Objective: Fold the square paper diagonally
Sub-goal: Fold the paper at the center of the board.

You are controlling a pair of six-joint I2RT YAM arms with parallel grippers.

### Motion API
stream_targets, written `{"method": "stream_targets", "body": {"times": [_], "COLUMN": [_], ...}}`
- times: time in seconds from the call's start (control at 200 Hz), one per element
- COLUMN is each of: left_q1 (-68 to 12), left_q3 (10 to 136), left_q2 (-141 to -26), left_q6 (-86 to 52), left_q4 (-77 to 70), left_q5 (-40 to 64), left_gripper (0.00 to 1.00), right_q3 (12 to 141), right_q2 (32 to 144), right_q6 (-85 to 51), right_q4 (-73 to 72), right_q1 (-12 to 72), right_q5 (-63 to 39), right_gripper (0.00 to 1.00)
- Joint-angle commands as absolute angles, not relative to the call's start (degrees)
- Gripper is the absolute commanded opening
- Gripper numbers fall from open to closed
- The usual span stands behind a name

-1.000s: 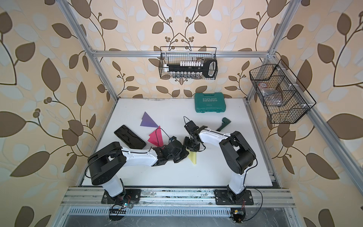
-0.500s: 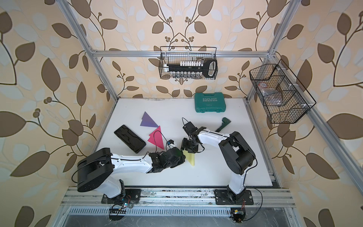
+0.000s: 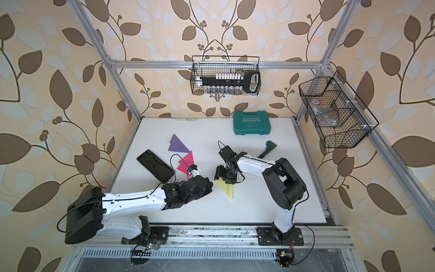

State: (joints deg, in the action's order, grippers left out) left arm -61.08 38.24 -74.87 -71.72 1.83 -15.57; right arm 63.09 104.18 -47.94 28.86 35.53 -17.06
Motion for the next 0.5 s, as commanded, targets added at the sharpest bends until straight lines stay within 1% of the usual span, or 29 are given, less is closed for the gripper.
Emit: {"method": "stream_targets", "body": {"times": [0.0, 0.1, 0.185, 0.27, 0.495], "left_q1": [-60.88, -60.13, -60.03, -59.96, -59.72], "left_q3": [38.54, 38.61, 38.76, 39.49, 41.44], "left_q2": [-75.19, -76.31, -77.52, -79.15, -87.61], "left_q6": [-69.96, -70.05, -69.83, -69.22, -69.03], "left_q4": [3.23, 3.26, 2.31, 1.94, -2.96], "left_q5": [-16.70, -14.75, -14.15, -14.04, -11.05], "left_gripper": [0.00, 0.00, 0.00, 0.00, 0.00], "right_q3": [61.70, 61.62, 61.61, 61.61, 61.57], "right_q2": [105.97, 105.98, 105.92, 106.00, 105.94], "right_q6": [-47.87, -48.28, -48.73, -48.94, -48.89], "right_q4": [34.12, 33.71, 33.36, 33.26, 33.28], "right_q1": [35.82, 35.86, 35.81, 35.86, 35.80], "right_q5": [-14.94, -15.10, -15.08, -15.11, -15.38], "right_gripper": [0.71, 0.70, 0.64, 0.61, 0.60]}}
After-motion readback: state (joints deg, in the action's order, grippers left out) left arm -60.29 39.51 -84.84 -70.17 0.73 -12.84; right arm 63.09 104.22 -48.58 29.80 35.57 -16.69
